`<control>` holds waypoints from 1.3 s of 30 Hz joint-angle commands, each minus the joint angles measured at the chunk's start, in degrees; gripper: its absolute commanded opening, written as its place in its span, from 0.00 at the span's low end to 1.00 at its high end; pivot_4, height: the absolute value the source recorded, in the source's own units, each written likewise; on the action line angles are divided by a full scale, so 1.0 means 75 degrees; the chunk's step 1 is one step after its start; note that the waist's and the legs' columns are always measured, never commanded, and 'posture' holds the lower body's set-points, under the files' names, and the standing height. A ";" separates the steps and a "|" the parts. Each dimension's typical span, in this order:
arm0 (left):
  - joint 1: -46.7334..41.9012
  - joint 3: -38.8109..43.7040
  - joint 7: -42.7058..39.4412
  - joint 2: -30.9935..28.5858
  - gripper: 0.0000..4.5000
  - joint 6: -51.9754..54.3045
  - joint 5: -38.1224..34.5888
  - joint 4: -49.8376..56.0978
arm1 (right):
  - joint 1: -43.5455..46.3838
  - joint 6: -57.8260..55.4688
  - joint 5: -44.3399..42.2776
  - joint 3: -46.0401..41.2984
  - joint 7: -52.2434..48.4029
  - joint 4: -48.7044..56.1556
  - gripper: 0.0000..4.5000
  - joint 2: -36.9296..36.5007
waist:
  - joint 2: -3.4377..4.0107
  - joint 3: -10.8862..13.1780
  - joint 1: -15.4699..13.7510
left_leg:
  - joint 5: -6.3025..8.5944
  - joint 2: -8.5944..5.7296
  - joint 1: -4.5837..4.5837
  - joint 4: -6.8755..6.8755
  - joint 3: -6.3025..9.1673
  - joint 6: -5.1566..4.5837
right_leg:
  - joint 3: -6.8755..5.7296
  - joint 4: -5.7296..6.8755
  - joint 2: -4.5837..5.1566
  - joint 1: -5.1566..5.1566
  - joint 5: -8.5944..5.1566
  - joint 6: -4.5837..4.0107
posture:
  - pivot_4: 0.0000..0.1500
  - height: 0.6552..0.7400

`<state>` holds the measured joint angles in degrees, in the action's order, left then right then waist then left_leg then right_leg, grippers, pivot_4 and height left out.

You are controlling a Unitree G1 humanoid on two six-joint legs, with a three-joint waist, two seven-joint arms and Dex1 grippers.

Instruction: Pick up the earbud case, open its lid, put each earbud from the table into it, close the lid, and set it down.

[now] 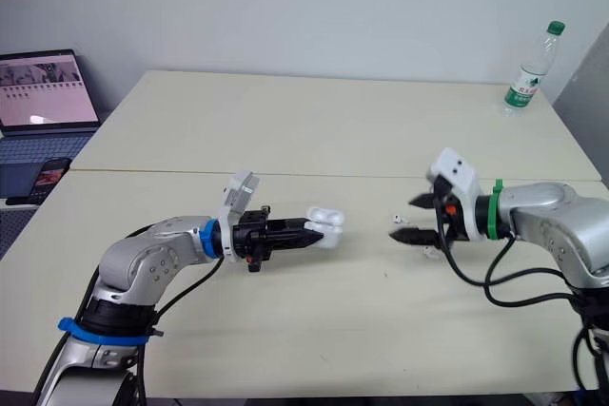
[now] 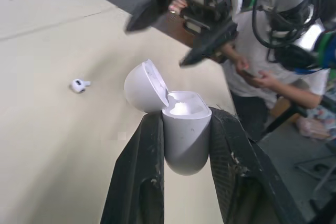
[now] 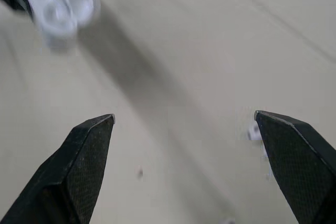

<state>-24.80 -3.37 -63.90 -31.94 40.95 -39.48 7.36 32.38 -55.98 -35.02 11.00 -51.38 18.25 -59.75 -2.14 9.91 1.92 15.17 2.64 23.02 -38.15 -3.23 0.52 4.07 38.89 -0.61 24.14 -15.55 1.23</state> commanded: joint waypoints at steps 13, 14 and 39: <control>0.0932 0.0048 0.1572 0.0501 0.17 -0.0860 0.0589 0.1492 | 0.1888 -0.0960 0.3296 0.3503 -0.0629 -0.1088 0.99 0.0061 | 0.0002 0.0001 -0.0014 | -0.0001 -0.0002 0.0000 -0.0011 -0.0003 0.0001 | 0.0002 0.0006 0.0007 0.0001 0.0000 -0.0001 | 1.00 0.95; 0.0948 0.0035 0.1614 0.0516 0.17 -0.0849 0.0576 0.1536 | 0.1925 -0.0947 0.3433 0.3562 -0.0613 -0.1170 0.99 0.0116 | 0.0002 0.0001 -0.0016 | -0.0001 -0.0003 0.0001 -0.0010 -0.0003 0.0000 | 0.0002 0.0006 0.0007 0.0003 0.0000 -0.0001 | 1.00 0.95; 0.0900 -0.0053 0.1619 0.0525 0.17 -0.0766 0.0476 0.1520 | 0.1959 -0.1835 0.3426 0.3230 -0.0633 -0.0908 0.09 0.0824 | 0.0002 0.0001 -0.0010 | -0.0001 -0.0002 -0.0002 -0.0013 0.0003 0.0000 | -0.0007 0.0011 0.0004 -0.0003 0.0001 -0.0002 | 1.00 0.95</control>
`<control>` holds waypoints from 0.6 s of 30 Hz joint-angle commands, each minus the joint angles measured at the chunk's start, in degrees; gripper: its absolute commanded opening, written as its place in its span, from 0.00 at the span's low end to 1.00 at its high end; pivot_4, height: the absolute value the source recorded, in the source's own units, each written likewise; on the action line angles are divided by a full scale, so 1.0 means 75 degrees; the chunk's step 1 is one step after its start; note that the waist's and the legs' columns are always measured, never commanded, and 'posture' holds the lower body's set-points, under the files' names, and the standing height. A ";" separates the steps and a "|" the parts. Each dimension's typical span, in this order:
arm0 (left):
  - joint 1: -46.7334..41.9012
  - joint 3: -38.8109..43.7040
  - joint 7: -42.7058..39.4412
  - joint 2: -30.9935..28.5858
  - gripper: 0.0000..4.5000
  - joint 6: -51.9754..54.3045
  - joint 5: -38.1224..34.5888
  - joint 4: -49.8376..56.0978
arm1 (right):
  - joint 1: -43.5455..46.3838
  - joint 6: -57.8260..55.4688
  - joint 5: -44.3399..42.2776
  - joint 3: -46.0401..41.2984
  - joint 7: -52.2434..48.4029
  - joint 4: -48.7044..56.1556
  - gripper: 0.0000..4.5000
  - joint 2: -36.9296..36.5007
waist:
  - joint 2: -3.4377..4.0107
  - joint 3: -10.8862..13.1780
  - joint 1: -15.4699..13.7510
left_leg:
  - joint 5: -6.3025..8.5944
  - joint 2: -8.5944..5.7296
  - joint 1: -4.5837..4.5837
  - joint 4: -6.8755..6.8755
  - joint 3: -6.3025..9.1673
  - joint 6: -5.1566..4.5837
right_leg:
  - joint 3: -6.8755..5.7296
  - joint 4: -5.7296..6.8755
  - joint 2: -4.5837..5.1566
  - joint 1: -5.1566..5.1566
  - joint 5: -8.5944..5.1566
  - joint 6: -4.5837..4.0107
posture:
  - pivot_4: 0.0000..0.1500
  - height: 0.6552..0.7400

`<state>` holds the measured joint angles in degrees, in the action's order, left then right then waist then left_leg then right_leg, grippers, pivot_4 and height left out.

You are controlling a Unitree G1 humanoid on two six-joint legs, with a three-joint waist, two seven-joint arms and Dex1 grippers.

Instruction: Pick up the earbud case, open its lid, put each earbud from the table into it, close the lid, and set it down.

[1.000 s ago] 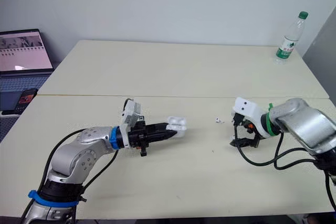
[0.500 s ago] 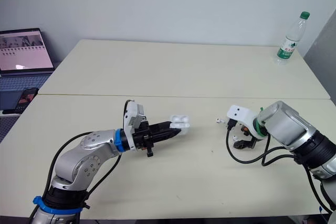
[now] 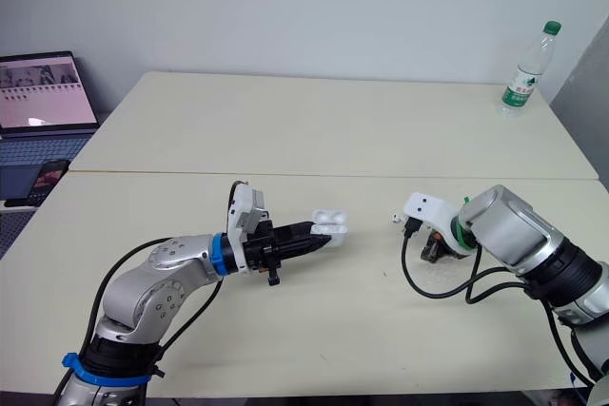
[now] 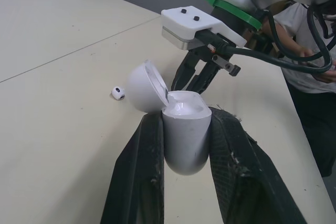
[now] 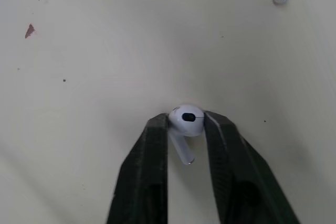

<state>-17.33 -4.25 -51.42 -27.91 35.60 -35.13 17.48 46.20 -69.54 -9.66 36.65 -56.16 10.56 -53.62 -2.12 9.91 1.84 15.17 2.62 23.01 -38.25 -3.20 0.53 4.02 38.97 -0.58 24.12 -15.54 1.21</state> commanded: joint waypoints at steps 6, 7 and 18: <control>-0.0051 0.0092 -0.0029 -0.0019 0.17 -0.0018 -0.0137 0.0201 | 0.0106 0.0030 0.0068 -0.0175 -0.0010 0.0137 0.09 -0.0001 | 0.0000 0.0000 0.0001 | 0.0000 0.0001 -0.0001 0.0000 0.0000 0.0000 | -0.0001 0.0001 -0.0001 0.0000 0.0000 0.0000 | 1.00 0.95; -0.0024 0.0086 -0.0035 -0.0024 0.17 -0.0014 -0.0139 0.0209 | 0.0092 0.0053 0.0056 -0.0225 -0.0003 0.0170 0.09 -0.0007 | 0.0000 0.0000 0.0001 | 0.0000 0.0001 -0.0001 0.0000 -0.0001 0.0000 | 0.0000 0.0001 -0.0001 0.0000 0.0000 0.0000 | 1.00 0.95; -0.0126 0.0484 0.0852 0.0809 0.17 -0.0958 0.0196 -0.0108 | -0.0914 0.0932 -0.1077 -0.4213 0.1242 0.0848 0.09 0.1497 | -0.0001 -0.0001 -0.0036 | 0.0000 -0.0004 0.0006 -0.0003 0.0013 0.0000 | 0.0001 0.0001 -0.0001 -0.0005 0.0001 0.0000 | 1.00 0.95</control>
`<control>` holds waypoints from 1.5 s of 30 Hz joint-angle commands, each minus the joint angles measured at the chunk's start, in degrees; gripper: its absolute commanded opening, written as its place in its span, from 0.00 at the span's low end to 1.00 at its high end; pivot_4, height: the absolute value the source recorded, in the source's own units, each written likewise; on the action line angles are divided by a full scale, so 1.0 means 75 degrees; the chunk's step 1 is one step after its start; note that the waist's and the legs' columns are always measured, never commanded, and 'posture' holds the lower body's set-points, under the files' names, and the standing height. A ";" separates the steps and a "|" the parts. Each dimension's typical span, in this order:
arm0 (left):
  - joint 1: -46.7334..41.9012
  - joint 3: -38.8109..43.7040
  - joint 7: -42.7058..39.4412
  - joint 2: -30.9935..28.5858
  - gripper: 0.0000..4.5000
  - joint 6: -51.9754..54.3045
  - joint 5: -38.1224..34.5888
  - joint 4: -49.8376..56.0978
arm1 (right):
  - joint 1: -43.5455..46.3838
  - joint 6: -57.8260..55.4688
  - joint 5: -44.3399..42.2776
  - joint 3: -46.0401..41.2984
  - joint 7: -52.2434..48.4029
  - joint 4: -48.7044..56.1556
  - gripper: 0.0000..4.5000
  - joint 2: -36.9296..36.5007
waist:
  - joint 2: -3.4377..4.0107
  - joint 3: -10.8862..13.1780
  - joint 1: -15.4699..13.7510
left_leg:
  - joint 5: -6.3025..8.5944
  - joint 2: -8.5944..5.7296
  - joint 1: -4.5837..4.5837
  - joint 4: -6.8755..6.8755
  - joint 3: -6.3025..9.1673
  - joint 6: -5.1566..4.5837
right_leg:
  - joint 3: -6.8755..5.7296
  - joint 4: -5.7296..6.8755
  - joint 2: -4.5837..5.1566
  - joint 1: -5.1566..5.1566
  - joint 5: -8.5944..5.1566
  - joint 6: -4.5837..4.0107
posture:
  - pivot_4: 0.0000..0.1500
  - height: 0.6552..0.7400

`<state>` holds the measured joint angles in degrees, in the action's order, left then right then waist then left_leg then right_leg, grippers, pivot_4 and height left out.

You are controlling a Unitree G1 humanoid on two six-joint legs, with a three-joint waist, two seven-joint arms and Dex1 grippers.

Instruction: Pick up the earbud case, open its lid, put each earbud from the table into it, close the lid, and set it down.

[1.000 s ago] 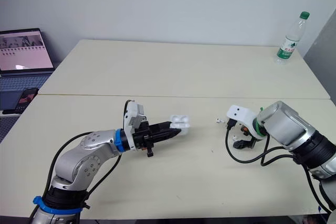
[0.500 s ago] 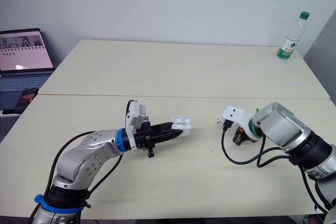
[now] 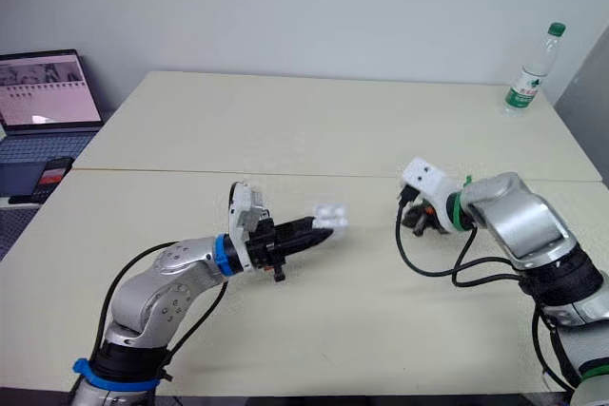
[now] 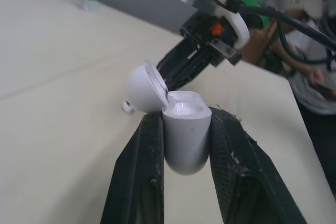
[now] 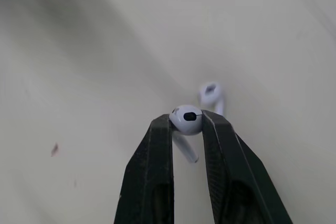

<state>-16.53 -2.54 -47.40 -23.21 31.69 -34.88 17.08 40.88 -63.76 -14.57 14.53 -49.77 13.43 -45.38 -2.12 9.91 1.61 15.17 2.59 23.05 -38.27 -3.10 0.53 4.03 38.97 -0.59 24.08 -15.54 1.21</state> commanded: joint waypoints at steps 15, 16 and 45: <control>-0.1569 0.0327 0.1799 0.1850 0.17 -0.0993 0.0458 -0.1093 | -0.0323 0.1487 -0.2824 -0.4622 0.3543 0.1360 0.09 0.5352 | 0.0002 -0.0003 0.0021 | 0.0000 0.0001 -0.0001 -0.0002 -0.0002 0.0001 | 0.0003 0.0009 -0.0017 -0.0002 0.0005 0.0000 | 1.00 0.95; -0.1624 0.0343 0.1840 0.1919 0.17 -0.0993 0.0442 -0.1131 | -0.0402 0.1627 -0.2834 -0.4527 0.3617 0.1417 0.09 0.5468 | 0.0002 -0.0003 0.0022 | 0.0000 0.0000 0.0000 0.0002 -0.0002 0.0001 | 0.0004 0.0009 -0.0017 0.0000 0.0005 0.0000 | 1.00 0.95; -0.1811 0.0262 0.1581 0.1910 0.17 -0.0895 0.0364 -0.1175 | -0.1724 0.4504 -0.2195 -0.2036 0.3492 0.0965 0.09 0.5608 | 0.0003 -0.0004 0.0031 | -0.0001 0.0001 -0.0004 0.0008 -0.0003 0.0003 | 0.0002 0.0007 -0.0027 0.0000 0.0005 0.0000 | 1.00 0.95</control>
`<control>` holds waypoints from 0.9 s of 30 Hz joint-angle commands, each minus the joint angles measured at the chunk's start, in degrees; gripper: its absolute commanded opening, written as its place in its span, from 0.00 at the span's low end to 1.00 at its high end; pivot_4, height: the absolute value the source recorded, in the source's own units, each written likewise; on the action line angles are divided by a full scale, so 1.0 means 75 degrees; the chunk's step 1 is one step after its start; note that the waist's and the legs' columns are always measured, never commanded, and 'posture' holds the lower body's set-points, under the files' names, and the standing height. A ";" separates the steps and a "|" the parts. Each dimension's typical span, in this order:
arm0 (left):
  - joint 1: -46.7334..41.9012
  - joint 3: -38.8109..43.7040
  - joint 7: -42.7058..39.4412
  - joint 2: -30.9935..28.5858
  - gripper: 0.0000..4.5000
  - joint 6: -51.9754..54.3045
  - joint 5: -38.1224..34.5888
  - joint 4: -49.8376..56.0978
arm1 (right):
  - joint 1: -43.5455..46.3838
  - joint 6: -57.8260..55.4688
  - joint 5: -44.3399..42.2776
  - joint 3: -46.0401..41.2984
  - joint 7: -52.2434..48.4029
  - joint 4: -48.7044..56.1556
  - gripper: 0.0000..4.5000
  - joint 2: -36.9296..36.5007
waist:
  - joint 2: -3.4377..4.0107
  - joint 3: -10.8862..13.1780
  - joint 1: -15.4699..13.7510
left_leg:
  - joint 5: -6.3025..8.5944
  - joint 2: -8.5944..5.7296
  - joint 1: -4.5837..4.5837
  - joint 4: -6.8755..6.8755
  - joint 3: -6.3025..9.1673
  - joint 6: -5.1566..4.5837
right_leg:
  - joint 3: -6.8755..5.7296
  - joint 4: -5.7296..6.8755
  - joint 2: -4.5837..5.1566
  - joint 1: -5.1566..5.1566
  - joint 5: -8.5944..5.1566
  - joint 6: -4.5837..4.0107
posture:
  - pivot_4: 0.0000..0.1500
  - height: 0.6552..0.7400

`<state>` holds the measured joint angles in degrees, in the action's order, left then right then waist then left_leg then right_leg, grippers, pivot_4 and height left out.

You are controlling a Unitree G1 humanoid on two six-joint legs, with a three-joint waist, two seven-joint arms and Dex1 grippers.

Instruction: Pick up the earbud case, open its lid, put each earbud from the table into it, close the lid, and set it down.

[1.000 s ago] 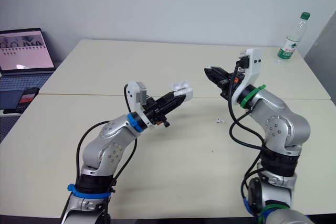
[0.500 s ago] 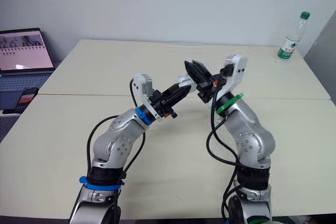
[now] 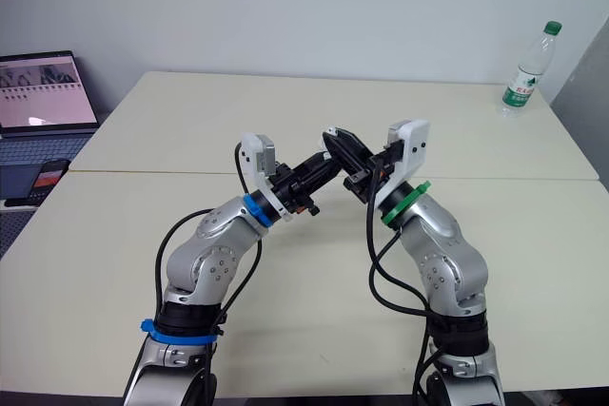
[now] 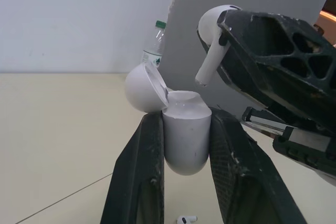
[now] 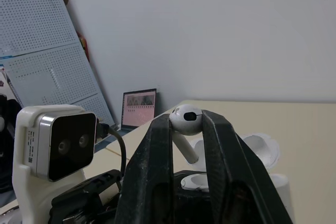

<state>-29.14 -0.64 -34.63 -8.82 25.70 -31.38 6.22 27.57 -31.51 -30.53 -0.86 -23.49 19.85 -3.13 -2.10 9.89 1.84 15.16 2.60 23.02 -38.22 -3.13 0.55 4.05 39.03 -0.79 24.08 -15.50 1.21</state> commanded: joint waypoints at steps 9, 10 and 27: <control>-0.0122 0.0049 -0.0108 0.0043 0.17 -0.0085 -0.0158 0.0272 | -0.0080 -0.0138 -0.0176 0.0055 0.0160 0.0093 0.09 -0.0102 | 0.0000 0.0000 -0.0001 | 0.0000 0.0000 0.0000 0.0000 0.0000 0.0000 | 0.0001 0.0000 0.0000 0.0000 0.0000 0.0000 | 1.00 0.95; -0.0128 0.0051 -0.0109 0.0048 0.17 -0.0087 -0.0159 0.0260 | -0.0091 -0.0180 -0.0181 0.0078 0.0162 0.0095 0.09 -0.0115 | 0.0000 0.0000 0.0000 | 0.0000 0.0000 0.0000 0.0000 0.0000 0.0000 | 0.0001 -0.0001 0.0000 0.0000 0.0000 0.0000 | 1.00 0.95; -0.0125 -0.0028 -0.0253 -0.0006 0.17 -0.0181 -0.0060 0.0219 | 0.0015 -0.0669 -0.0279 0.0154 0.0345 0.0061 0.17 -0.0241 | 0.0000 0.0000 0.0000 | 0.0000 0.0000 0.0000 0.0000 -0.0001 0.0000 | 0.0001 -0.0001 0.0000 0.0000 0.0000 0.0000 | 1.00 0.95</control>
<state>-28.99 -0.71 -35.56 -9.20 25.87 -31.27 5.59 27.10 -35.37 -31.30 0.09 -21.14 19.71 -4.71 -2.10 9.89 1.84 15.16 2.60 23.02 -38.22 -3.13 0.55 4.06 39.02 -0.79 24.08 -15.50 1.22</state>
